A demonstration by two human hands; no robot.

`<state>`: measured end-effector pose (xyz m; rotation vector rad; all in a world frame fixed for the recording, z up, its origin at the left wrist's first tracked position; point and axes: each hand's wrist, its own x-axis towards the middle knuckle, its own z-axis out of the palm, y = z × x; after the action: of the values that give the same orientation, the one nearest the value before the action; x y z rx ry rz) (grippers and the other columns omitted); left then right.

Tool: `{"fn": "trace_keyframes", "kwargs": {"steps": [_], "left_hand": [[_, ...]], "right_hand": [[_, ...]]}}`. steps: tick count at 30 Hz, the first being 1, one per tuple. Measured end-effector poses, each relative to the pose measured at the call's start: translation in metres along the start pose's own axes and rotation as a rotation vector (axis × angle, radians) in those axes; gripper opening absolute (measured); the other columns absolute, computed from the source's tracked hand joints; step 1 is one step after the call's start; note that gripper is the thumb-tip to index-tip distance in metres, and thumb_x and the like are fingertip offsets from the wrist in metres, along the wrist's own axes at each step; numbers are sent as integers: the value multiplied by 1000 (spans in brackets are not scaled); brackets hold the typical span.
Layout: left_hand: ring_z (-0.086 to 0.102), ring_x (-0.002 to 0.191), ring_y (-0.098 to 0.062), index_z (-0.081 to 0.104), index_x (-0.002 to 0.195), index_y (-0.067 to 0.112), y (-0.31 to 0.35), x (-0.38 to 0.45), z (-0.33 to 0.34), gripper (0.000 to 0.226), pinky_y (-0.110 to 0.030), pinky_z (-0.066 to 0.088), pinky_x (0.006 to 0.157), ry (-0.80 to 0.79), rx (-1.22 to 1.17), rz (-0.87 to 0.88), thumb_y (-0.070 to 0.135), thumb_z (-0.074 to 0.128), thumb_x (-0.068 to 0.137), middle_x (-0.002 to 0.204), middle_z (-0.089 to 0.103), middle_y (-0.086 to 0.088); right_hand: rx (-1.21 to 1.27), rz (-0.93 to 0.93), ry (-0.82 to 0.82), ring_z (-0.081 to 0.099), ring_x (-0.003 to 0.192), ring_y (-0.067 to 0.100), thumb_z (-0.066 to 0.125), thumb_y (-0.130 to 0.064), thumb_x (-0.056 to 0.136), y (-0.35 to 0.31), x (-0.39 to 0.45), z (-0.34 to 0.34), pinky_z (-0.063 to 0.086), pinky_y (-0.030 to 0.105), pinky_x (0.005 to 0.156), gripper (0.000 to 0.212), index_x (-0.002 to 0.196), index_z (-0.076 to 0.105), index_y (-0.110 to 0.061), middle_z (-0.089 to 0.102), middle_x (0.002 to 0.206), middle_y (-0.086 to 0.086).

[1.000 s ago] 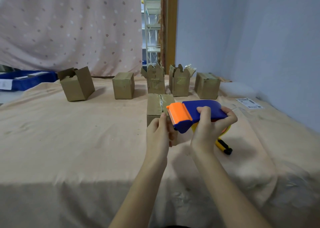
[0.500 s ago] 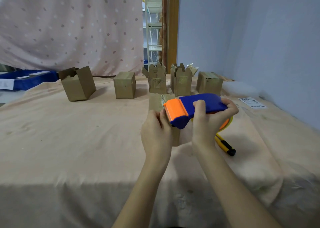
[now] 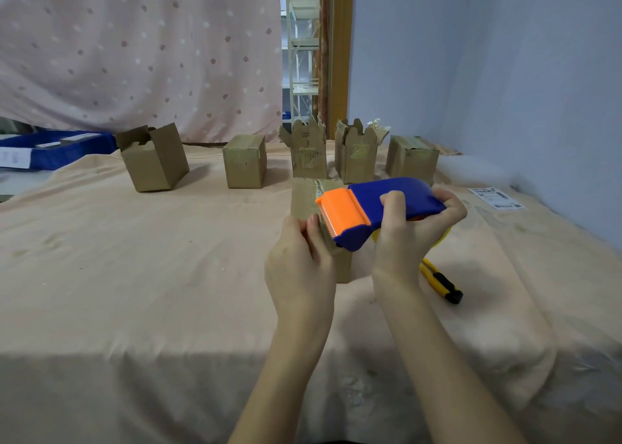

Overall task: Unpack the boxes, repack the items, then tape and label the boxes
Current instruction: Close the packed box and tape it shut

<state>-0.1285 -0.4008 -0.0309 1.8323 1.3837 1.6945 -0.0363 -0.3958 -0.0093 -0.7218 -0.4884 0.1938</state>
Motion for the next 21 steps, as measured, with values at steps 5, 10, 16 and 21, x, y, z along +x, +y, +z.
{"fn": "trace_keyframes", "kwargs": {"steps": [5,10,16,21], "left_hand": [[43,55,-8,49,69,11,-5,3,-15,33,-23,28,48,39,-121,-56,25,48,98,55,44,7],[49,60,-15,57,74,6,-23,22,-36,31,-29,35,56,58,-130,-60,24,50,98,61,55,-1],[49,56,-12,60,72,7,-45,42,-33,33,-29,36,55,-83,-120,-131,26,51,97,59,55,3],[54,63,-12,62,75,10,-54,57,-38,32,-30,39,59,-47,-86,-90,29,50,98,65,60,1]], "right_hand": [[-11,-88,8,58,76,7,60,-8,68,-2,10,-4,45,14,52,52,109,30,-10,44,107,7],[-80,-163,54,53,79,10,60,-10,67,-3,33,-26,46,18,57,49,106,30,-13,40,112,7],[-204,-351,-84,54,76,-5,57,3,70,-2,42,-45,45,13,57,49,107,26,-7,36,107,-6],[-255,-416,-48,53,86,0,60,-2,69,-6,60,-56,47,16,61,52,107,28,-14,35,113,-3]]}}
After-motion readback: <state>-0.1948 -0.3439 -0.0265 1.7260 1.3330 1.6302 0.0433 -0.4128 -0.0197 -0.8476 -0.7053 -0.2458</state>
